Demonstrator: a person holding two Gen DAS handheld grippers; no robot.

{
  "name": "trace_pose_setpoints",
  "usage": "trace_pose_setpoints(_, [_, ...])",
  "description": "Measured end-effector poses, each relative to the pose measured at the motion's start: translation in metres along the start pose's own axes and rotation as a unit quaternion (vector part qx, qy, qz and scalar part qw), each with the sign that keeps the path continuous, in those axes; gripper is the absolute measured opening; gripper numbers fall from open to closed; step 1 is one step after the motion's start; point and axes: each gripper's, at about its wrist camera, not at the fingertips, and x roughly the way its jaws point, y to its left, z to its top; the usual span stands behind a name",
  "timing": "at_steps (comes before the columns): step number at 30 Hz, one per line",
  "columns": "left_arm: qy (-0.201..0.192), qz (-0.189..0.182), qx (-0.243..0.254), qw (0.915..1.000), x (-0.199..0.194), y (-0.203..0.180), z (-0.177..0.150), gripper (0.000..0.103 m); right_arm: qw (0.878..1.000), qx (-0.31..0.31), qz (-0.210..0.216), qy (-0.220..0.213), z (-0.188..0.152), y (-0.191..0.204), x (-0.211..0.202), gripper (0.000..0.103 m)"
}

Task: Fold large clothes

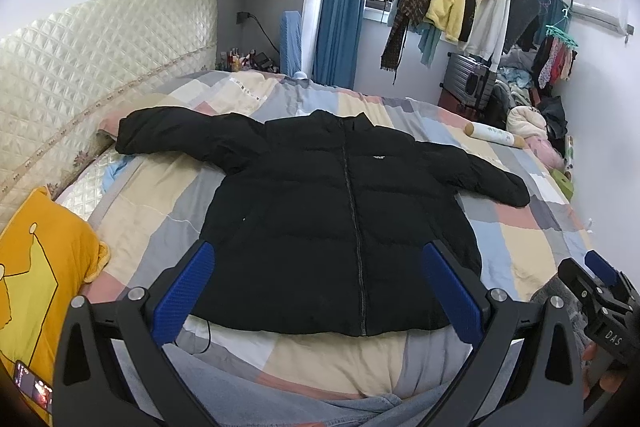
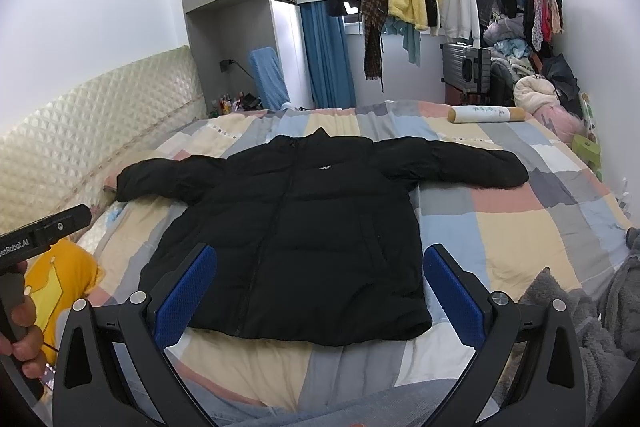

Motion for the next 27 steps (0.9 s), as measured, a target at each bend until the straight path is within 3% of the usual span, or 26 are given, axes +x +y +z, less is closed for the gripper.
trace_pose_setpoints(2, [-0.006, 0.011, 0.005, 0.9999, -0.001, -0.002, -0.001, 0.103, 1.000, 0.001, -0.001, 0.001, 0.000, -0.001, -0.001, 0.103])
trace_pose_setpoints(27, [0.019, -0.008, 0.007, 0.9998, 0.015, -0.009, -0.005, 0.103, 1.000, 0.005, 0.007, 0.011, 0.001, -0.008, 0.008, 0.103])
